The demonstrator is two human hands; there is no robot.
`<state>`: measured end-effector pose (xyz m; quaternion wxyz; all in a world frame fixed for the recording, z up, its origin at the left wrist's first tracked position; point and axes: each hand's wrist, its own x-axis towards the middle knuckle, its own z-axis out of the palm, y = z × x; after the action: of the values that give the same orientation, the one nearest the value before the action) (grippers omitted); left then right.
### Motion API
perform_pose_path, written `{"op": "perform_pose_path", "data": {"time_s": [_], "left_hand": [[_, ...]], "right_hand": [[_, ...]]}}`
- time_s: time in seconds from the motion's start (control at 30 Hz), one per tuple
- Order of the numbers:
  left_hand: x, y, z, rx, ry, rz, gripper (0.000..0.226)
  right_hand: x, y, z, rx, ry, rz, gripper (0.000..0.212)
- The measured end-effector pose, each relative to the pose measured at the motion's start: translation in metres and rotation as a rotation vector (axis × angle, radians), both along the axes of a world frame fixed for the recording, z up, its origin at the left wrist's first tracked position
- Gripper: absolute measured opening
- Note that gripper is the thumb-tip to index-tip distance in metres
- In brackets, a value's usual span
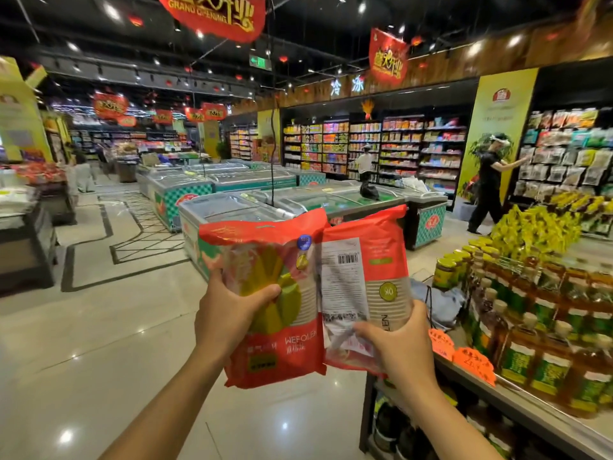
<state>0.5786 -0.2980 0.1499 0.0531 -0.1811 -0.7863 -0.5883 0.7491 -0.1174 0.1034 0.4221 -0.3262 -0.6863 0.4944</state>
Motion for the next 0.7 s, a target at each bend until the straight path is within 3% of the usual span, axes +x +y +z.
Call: {"op": "perform_pose_path", "data": {"time_s": [0.4, 0.7], "left_hand": [[-0.114, 0.056, 0.005, -0.011, -0.018, -0.007, 0.113], [-0.181, 0.117, -0.002, -0.031, -0.032, 0.022, 0.115]], "right_hand": [[-0.112, 0.058, 0.005, 0.038, -0.054, -0.023, 0.076], [-0.183, 0.122, 0.000, 0.010, -0.040, 0.036, 0.069]]}}
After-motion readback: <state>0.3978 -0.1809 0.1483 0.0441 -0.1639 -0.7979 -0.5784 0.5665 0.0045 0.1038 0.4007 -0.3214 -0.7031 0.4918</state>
